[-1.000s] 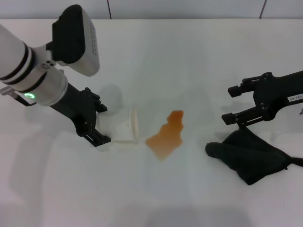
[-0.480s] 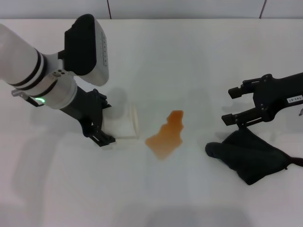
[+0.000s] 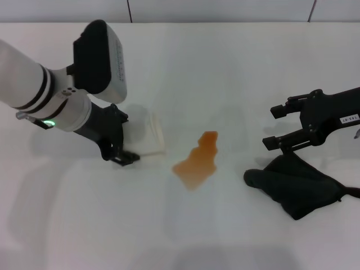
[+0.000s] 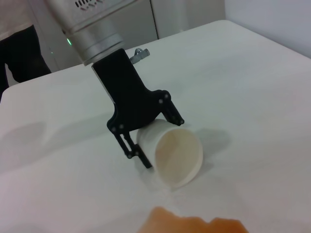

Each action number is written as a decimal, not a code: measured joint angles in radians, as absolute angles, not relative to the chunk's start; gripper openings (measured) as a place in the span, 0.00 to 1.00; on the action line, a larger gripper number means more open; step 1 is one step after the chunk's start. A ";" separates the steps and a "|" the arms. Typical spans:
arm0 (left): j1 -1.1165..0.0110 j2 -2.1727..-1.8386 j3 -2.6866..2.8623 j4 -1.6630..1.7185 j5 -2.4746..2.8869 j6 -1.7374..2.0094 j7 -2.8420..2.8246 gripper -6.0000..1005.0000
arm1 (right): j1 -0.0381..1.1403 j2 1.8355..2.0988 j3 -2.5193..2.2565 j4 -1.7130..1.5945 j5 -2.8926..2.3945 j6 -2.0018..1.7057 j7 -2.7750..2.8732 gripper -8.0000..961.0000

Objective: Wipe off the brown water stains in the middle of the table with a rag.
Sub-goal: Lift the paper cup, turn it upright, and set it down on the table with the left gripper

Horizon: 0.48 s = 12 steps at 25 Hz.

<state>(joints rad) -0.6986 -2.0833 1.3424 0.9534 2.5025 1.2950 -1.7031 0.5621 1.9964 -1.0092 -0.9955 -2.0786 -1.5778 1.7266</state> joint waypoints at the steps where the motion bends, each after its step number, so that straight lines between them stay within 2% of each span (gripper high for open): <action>1: -0.685 -2.082 1.337 0.965 2.478 1.285 -1.698 0.72 | 0.563 1.997 -1.009 -0.995 -2.079 -1.578 1.727 0.89; 7: -0.572 -2.080 1.198 1.033 2.251 1.265 -1.566 0.62 | 0.574 1.997 -1.009 -0.995 -2.079 -1.582 1.730 0.89; 12: -0.528 -2.074 1.021 0.837 1.929 1.259 -1.362 0.59 | 0.586 1.998 -1.015 -0.995 -2.080 -1.581 1.729 0.89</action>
<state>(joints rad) -0.5275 -2.0737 1.0208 0.8372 1.9288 1.2595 -1.3617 0.5863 1.9978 -1.0150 -0.9952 -2.0800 -1.5811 1.7291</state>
